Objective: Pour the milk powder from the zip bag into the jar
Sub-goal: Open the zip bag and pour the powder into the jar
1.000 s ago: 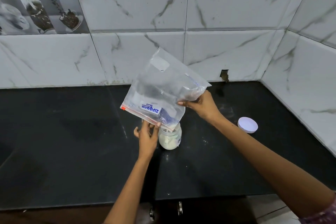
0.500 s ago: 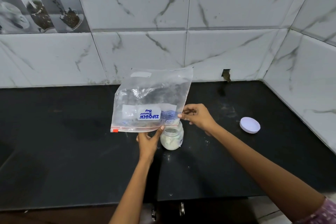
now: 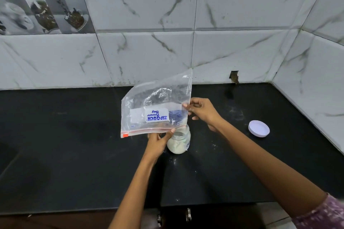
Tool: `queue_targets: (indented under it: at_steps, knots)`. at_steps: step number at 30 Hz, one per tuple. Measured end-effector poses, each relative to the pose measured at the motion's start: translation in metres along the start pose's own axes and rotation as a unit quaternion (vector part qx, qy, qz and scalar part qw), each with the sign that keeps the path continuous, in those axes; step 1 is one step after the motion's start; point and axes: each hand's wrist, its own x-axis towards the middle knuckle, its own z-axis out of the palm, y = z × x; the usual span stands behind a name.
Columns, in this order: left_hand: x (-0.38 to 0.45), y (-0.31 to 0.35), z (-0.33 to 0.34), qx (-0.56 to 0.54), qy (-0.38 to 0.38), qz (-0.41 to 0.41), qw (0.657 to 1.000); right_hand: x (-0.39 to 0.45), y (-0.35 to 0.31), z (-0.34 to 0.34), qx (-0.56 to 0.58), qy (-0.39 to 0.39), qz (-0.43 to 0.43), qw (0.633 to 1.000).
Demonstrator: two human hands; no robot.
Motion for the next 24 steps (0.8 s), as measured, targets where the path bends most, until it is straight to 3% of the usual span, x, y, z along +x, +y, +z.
queue_targets:
  at_steps: [3,6,18,24]
  knots:
    - [0.002,-0.002,-0.004,-0.005,0.006,-0.002,1.000,0.001,-0.006,0.002,0.023,0.036,-0.023,0.999]
    - [0.001,-0.003,-0.008,-0.022,0.005,-0.007,1.000,-0.007,-0.003,0.009,0.017,0.007,-0.039,0.999]
    - [-0.001,-0.010,-0.009,-0.035,-0.022,0.005,0.999,-0.009,-0.005,0.012,0.046,0.020,-0.073,0.996]
    - [-0.003,-0.014,-0.006,-0.045,-0.022,0.001,0.999,-0.014,-0.014,0.021,0.003,0.014,-0.080,0.997]
